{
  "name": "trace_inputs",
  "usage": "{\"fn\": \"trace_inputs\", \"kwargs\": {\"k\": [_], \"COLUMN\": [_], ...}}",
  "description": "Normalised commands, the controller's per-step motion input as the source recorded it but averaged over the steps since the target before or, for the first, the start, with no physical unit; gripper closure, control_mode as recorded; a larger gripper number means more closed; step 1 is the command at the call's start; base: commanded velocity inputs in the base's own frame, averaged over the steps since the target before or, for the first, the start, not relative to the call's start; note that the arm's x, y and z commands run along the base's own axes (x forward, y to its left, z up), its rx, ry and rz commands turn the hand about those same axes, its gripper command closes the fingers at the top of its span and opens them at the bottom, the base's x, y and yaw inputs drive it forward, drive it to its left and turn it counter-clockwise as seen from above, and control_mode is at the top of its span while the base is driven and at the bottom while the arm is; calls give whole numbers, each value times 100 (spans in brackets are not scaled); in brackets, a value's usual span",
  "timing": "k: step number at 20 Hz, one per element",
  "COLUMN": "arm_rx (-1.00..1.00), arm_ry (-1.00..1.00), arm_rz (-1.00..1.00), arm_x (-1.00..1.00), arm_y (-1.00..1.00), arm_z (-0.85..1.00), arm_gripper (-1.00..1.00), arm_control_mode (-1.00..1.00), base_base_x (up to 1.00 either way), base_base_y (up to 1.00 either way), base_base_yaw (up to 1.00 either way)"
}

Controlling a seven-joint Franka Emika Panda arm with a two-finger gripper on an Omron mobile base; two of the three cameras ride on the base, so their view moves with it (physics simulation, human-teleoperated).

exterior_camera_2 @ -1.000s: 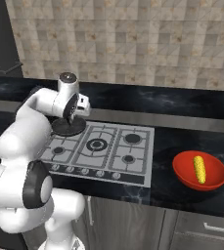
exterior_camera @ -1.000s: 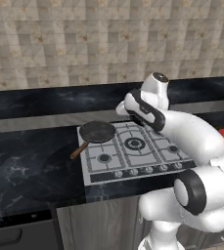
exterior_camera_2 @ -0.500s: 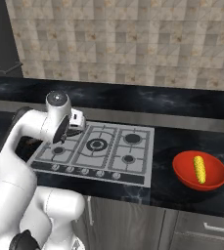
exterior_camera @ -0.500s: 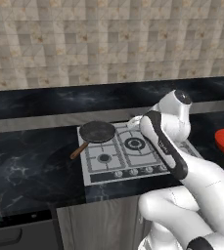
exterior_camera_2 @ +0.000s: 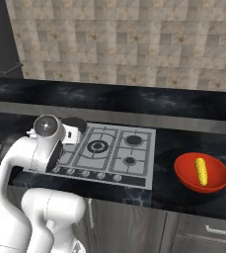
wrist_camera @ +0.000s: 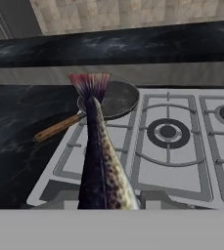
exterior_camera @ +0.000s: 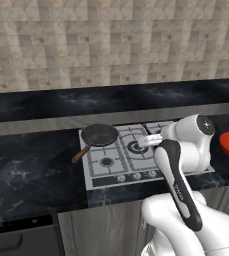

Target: Place the fish on the plate and place the corn on the same plate.

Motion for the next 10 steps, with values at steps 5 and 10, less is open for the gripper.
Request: {"fn": "trace_inputs", "kwargs": {"k": [5,10], "arm_rx": [0,0], "arm_ry": [0,0], "arm_rz": [0,0], "arm_x": [0,0], "arm_y": [0,0], "arm_z": [0,0], "arm_gripper": [100,100], "arm_control_mode": [100,100], "base_base_x": [0,0], "base_base_y": [0,0], "base_base_yaw": [0,0]}}
